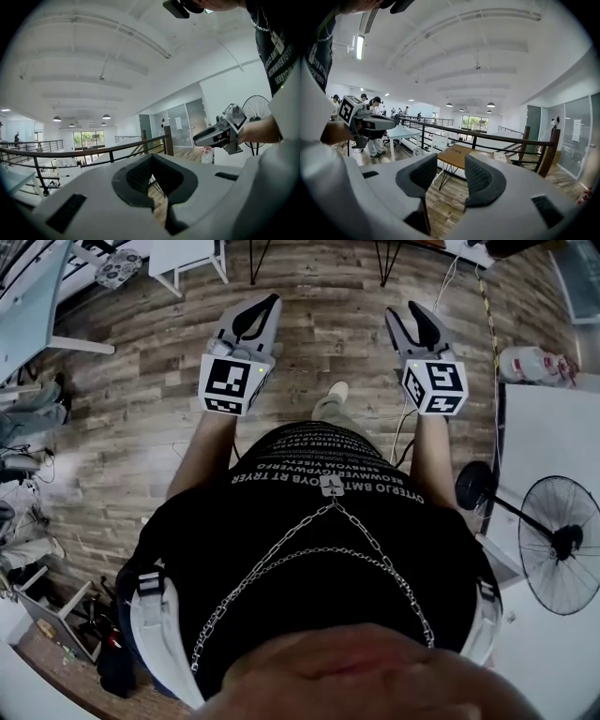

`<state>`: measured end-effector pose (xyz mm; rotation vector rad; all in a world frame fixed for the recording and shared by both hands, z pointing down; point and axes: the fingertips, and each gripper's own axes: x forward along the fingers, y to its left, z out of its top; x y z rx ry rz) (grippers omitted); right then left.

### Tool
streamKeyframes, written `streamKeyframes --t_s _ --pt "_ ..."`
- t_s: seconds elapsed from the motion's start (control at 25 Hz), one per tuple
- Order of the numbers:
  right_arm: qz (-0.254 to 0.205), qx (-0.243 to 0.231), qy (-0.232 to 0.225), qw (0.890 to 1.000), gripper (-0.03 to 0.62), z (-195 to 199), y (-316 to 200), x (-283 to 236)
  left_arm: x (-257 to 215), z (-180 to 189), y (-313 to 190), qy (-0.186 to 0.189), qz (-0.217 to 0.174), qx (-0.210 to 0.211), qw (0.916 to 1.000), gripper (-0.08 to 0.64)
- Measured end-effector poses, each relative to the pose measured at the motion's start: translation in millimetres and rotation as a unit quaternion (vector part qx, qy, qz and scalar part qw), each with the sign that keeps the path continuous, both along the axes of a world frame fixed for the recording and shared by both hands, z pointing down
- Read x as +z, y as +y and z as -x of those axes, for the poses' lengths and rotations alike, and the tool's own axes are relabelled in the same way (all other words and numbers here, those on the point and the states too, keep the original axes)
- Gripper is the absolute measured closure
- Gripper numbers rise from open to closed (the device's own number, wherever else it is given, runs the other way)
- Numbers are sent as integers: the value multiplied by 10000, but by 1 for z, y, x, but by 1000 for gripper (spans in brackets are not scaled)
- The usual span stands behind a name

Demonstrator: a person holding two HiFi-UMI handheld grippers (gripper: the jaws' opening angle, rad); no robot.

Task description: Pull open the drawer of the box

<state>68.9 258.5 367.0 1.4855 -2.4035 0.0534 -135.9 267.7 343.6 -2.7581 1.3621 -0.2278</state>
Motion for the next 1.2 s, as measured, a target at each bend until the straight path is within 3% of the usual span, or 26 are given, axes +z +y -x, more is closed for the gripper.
streamKeyframes --t_s 0.4,0.76,1.2 --pt "173 -125 -285 9994 411 -30 -49 10 8 -44 -57 -82 37 55 9999 555" --pt "257 -363 -119 9989 410 -44 -106 13 6 -68 -114 -50 92 46 9999 555" --pt "291 -778 -86 9965 411 -63 -149 6 -2 -104 -148 -137 94 -48 9999 555"
